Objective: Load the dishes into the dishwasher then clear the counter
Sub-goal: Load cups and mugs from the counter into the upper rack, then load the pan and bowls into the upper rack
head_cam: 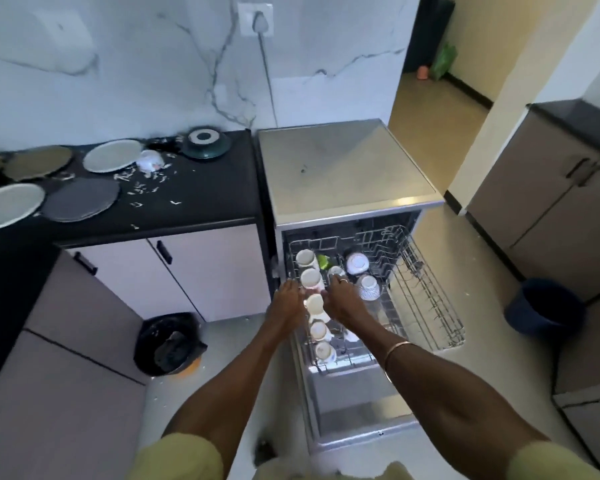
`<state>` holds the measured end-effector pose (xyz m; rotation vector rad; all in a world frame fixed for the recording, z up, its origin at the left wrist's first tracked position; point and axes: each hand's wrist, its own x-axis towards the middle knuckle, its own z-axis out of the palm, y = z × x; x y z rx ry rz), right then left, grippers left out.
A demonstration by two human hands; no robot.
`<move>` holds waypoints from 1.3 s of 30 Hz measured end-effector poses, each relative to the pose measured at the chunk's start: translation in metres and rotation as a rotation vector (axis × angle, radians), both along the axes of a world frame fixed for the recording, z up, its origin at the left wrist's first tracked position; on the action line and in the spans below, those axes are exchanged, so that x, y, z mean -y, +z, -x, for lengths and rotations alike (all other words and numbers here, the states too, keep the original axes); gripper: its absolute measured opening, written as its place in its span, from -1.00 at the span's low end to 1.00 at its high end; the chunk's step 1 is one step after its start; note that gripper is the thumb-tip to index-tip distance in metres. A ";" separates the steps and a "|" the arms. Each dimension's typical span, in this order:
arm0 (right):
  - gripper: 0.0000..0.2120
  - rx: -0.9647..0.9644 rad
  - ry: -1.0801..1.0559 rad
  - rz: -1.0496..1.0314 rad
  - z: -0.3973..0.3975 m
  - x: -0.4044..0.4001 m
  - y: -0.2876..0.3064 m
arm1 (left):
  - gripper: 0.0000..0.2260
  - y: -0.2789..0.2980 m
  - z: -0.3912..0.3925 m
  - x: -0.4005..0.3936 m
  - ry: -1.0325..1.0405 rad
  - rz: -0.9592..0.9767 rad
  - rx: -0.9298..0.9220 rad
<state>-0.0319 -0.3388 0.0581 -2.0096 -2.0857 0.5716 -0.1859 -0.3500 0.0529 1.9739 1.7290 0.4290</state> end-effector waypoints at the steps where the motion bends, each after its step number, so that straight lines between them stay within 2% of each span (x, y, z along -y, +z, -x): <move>1: -0.57 -0.006 0.023 -0.012 0.012 -0.002 0.004 | -0.69 0.004 0.014 0.000 0.012 -0.007 0.003; 9: -0.68 -0.064 0.072 -0.035 0.117 -0.055 0.018 | -0.63 0.005 0.150 -0.034 0.210 0.056 0.067; 19: -0.54 -0.151 0.015 -0.052 0.246 -0.143 0.027 | -0.65 0.025 0.307 -0.125 0.283 -0.023 0.062; 22: -0.57 -0.149 0.031 -0.072 0.269 -0.165 0.025 | -0.55 0.026 0.332 -0.153 0.284 -0.012 0.061; 27: -0.62 -0.174 0.069 -0.121 0.293 -0.228 0.023 | -0.54 0.021 0.353 -0.212 0.308 -0.028 0.093; 31: -0.69 -0.179 0.070 -0.129 0.312 -0.307 0.025 | -0.56 0.018 0.370 -0.276 0.322 -0.057 0.074; 35: -0.65 -0.180 0.133 -0.131 0.332 -0.395 0.022 | -0.57 0.017 0.390 -0.351 0.364 -0.075 0.039; 39: -0.76 -0.138 0.205 -0.084 0.351 -0.483 0.034 | -0.62 0.028 0.412 -0.425 0.438 -0.088 0.016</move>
